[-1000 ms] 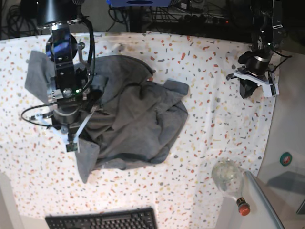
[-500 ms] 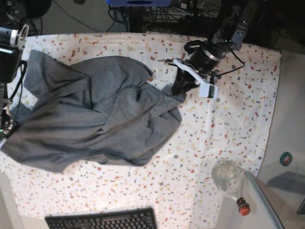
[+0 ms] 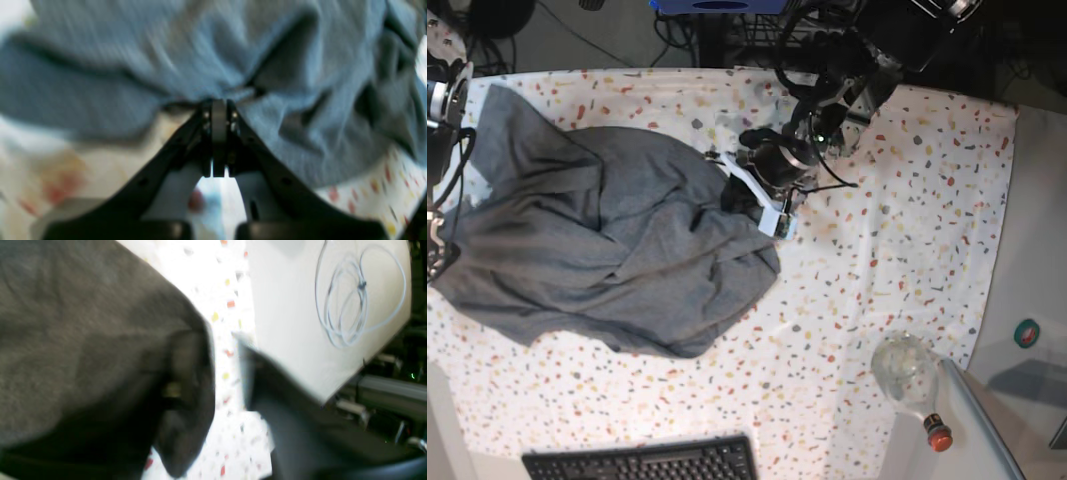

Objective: Layout the t-shirt on the table in an organized manner, then fold the t-shirt properly
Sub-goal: 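Grasp the shirt middle with the left gripper and drag it outward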

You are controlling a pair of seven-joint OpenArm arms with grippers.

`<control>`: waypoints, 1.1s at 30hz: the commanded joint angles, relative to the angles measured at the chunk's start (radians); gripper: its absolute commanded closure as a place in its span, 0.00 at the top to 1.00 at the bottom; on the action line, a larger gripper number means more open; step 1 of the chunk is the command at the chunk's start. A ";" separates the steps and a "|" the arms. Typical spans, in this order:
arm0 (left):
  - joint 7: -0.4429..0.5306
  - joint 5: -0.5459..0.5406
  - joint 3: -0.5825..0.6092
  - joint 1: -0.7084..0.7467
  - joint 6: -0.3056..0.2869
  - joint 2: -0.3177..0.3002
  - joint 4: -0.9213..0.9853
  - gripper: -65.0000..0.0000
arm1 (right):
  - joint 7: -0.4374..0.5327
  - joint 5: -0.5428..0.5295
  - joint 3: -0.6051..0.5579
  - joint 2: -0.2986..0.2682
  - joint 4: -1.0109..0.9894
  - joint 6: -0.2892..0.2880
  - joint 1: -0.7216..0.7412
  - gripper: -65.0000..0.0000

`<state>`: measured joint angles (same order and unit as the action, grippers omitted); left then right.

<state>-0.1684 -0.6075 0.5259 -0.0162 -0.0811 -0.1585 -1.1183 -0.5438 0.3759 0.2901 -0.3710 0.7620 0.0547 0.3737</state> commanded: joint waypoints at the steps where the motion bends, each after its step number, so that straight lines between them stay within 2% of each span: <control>1: 0.019 -0.002 -0.022 -0.021 0.037 -0.028 -0.006 0.00 | 0.015 0.013 0.004 -0.026 0.064 0.015 0.008 0.54; 3: 0.019 -0.002 -0.060 -0.046 0.097 -0.054 -0.006 0.00 | 0.015 0.011 0.027 -0.007 0.175 0.015 -0.055 0.57; 8: 0.016 -0.009 -0.206 -0.104 0.105 -0.111 -0.013 0.00 | 0.017 0.013 0.062 0.085 0.517 -0.003 -0.219 0.57; 12: 0.002 -0.012 -0.258 -0.086 0.105 -0.132 -0.111 0.00 | 0.020 0.011 -0.002 0.119 0.603 -0.134 -0.244 0.56; 14: -0.067 -0.012 -0.263 -0.047 0.105 -0.126 -0.197 0.00 | 0.021 0.010 -0.021 0.119 0.554 -0.183 -0.193 0.45; 15: -0.096 -0.012 -0.260 -0.034 0.105 -0.118 -0.236 0.00 | 0.021 0.010 -0.027 0.119 0.512 -0.194 -0.157 0.36; 18: -0.148 -0.004 -0.257 0.017 0.105 -0.006 -0.314 0.00 | 0.026 0.010 -0.056 0.116 0.330 -0.197 -0.038 0.00; 20: -0.155 -0.002 -0.238 0.028 0.099 0.072 -0.312 0.00 | 0.050 0.010 -0.061 0.119 0.247 -0.197 0.005 0.00; 22: -0.155 -0.001 -0.168 0.022 0.099 0.124 -0.273 0.00 | 0.066 0.010 -0.061 0.122 0.202 -0.198 0.012 0.00; 28: -0.147 -0.002 0.135 -0.092 0.099 0.173 -0.076 0.00 | 0.064 0.013 -0.087 0.123 0.195 -0.198 -0.045 0.00; 30: -0.145 -0.007 0.181 -0.121 0.099 0.193 -0.001 0.00 | 0.066 0.013 -0.087 0.116 0.189 -0.198 -0.051 0.00; 33: -0.147 -0.001 0.190 -0.135 0.099 0.210 0.080 0.00 | 0.067 0.013 -0.085 0.097 0.185 -0.198 -0.063 0.00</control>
<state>-0.3260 -0.6037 0.7155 -0.1333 0.0257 0.0395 -1.0260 -0.4885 0.3813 0.1989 -0.2588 0.9321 -0.1513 0.2890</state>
